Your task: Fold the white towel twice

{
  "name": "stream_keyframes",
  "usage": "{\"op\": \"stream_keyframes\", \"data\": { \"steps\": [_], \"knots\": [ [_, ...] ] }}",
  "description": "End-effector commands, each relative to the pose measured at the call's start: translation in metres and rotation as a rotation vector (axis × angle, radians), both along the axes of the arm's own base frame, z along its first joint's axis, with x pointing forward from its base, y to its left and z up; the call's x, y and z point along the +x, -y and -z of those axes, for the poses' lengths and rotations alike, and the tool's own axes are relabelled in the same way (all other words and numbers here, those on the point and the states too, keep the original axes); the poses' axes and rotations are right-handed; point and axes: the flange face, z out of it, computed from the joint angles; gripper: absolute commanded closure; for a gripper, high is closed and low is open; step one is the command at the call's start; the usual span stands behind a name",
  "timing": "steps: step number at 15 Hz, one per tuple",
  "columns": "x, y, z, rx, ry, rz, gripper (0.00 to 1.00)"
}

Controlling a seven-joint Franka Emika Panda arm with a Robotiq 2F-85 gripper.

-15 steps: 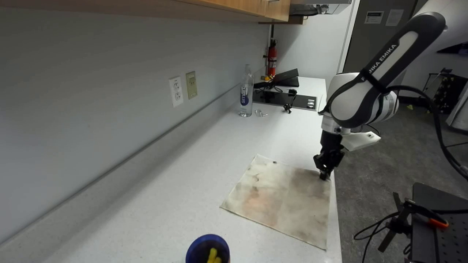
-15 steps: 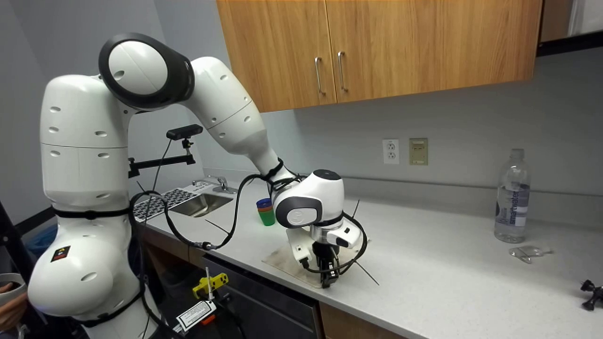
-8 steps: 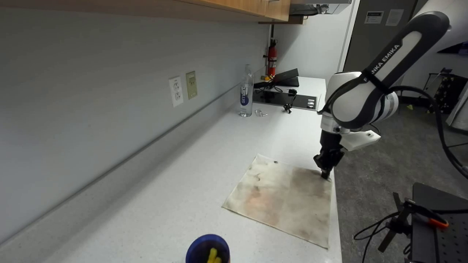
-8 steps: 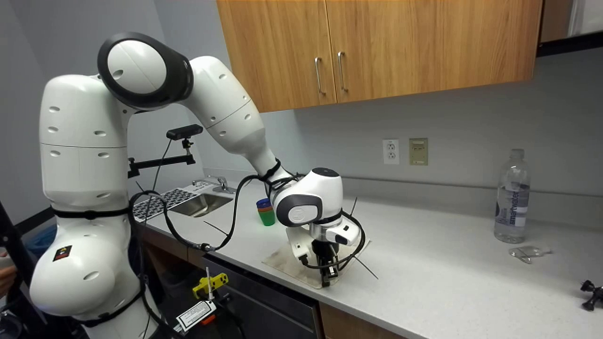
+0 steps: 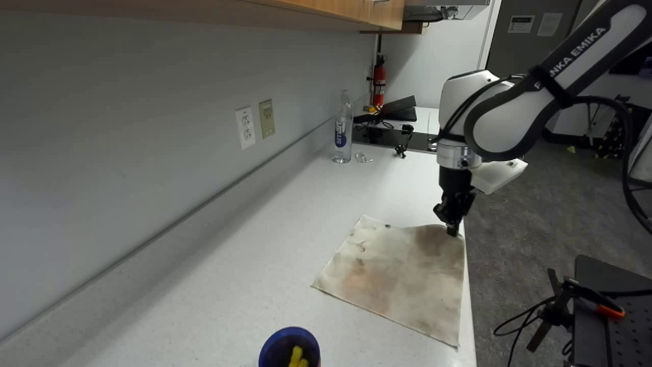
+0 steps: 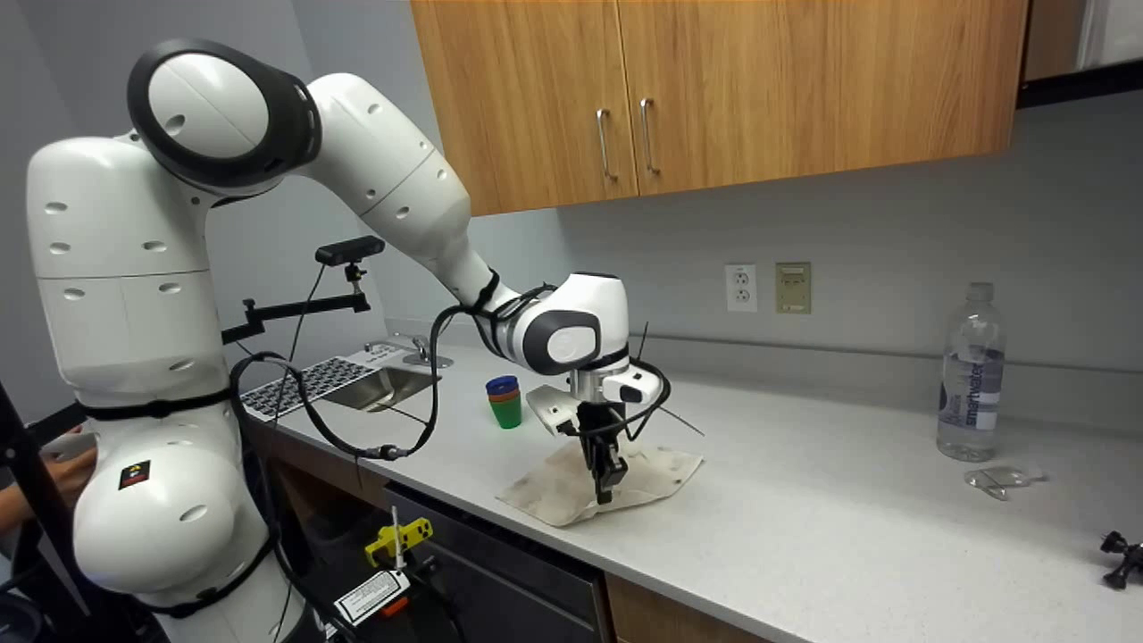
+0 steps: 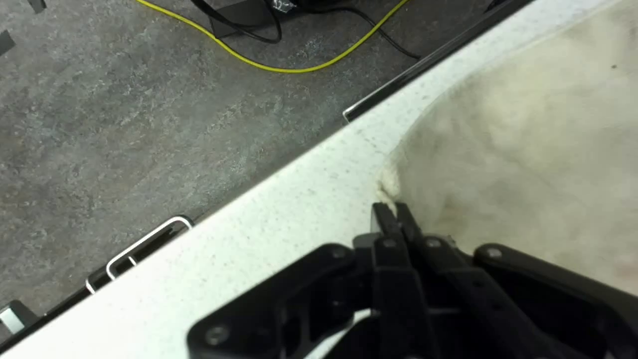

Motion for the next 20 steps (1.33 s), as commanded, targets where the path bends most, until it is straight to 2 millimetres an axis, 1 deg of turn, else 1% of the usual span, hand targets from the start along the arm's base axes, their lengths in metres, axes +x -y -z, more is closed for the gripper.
{"op": "stream_keyframes", "data": {
  "steps": [1,4,7,9,11,15,18,20],
  "knots": [
    [0.024,-0.03,-0.027,0.013,0.035,-0.049,0.99],
    [0.048,-0.052,-0.029,0.016,0.109,-0.09,0.99],
    [0.063,-0.072,-0.026,0.024,0.154,-0.131,0.99],
    [0.07,-0.088,-0.02,0.023,0.169,-0.166,0.99],
    [0.073,-0.106,-0.013,0.039,0.174,-0.198,0.99],
    [0.069,-0.142,0.001,0.055,0.168,-0.28,0.99],
    [0.068,-0.166,0.002,0.05,0.189,-0.333,0.99],
    [0.071,-0.176,0.0,0.021,0.213,-0.369,0.99]
  ]
}}
